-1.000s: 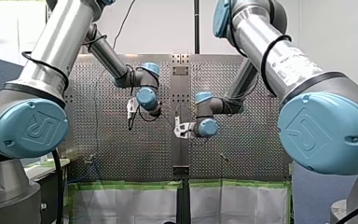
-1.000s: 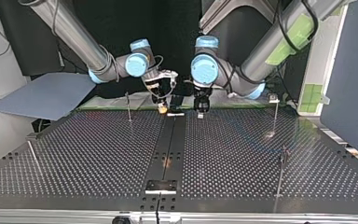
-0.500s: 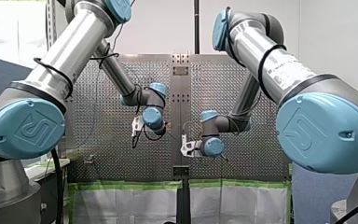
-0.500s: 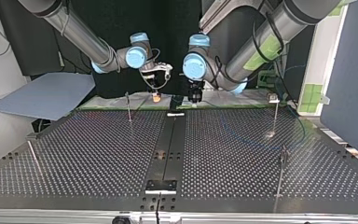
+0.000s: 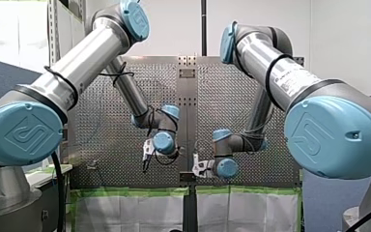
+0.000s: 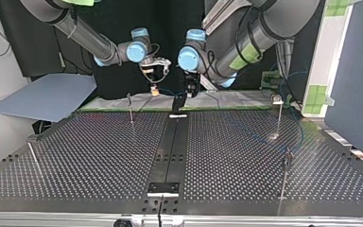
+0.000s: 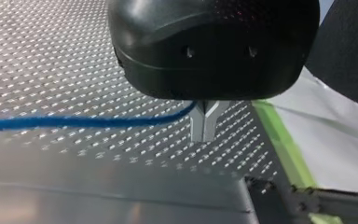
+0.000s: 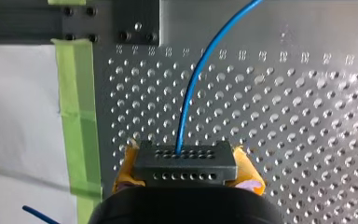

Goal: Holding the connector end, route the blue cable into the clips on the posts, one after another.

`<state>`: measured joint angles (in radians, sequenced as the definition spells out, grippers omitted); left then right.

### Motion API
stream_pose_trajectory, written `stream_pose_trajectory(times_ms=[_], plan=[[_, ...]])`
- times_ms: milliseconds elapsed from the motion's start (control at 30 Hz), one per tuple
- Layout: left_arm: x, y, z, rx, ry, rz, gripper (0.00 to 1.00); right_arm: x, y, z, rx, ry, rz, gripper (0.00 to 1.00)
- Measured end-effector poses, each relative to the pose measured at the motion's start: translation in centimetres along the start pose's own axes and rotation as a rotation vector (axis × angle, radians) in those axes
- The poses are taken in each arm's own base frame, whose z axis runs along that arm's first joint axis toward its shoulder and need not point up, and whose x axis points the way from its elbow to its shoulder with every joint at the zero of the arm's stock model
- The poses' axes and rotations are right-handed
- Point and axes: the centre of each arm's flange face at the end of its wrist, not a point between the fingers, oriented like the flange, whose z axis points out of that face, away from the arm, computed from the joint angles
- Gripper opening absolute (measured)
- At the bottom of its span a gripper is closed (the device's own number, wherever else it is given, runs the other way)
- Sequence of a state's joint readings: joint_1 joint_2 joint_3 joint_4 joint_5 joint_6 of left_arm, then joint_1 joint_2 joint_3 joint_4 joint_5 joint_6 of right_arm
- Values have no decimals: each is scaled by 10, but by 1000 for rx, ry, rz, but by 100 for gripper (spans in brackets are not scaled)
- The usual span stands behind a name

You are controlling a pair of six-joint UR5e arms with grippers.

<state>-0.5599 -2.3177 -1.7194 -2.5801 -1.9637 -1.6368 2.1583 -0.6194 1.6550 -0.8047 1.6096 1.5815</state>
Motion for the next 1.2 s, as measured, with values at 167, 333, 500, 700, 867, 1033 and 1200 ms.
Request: stream_pose_trajectory(times_ms=[167, 333, 500, 700, 867, 1033, 1200], plan=[[29, -12, 1, 17, 3, -4, 1, -3, 7, 0, -9, 26, 2, 0], [59, -18, 2, 18, 20, -2, 1, -6, 11, 2, -14, 41, 2, 0], [86, -17, 3, 11, 46, 9, 1, -26, 17, 4, -24, 44, 2, 0], [95, -20, 2, 13, 50, 14, 1, -58, 29, 0, -46, 14, 3, 0], [95, -25, 0, 26, 39, 5, 1, -70, 38, -11, -64, 10, 8, 0], [95, -35, -3, 51, 18, -15, 1, -76, 46, -19, -73, 12, 12, 0], [93, -47, -6, 88, -12, -48, 1, -76, 52, -27, -64, 15, 14, 0]])
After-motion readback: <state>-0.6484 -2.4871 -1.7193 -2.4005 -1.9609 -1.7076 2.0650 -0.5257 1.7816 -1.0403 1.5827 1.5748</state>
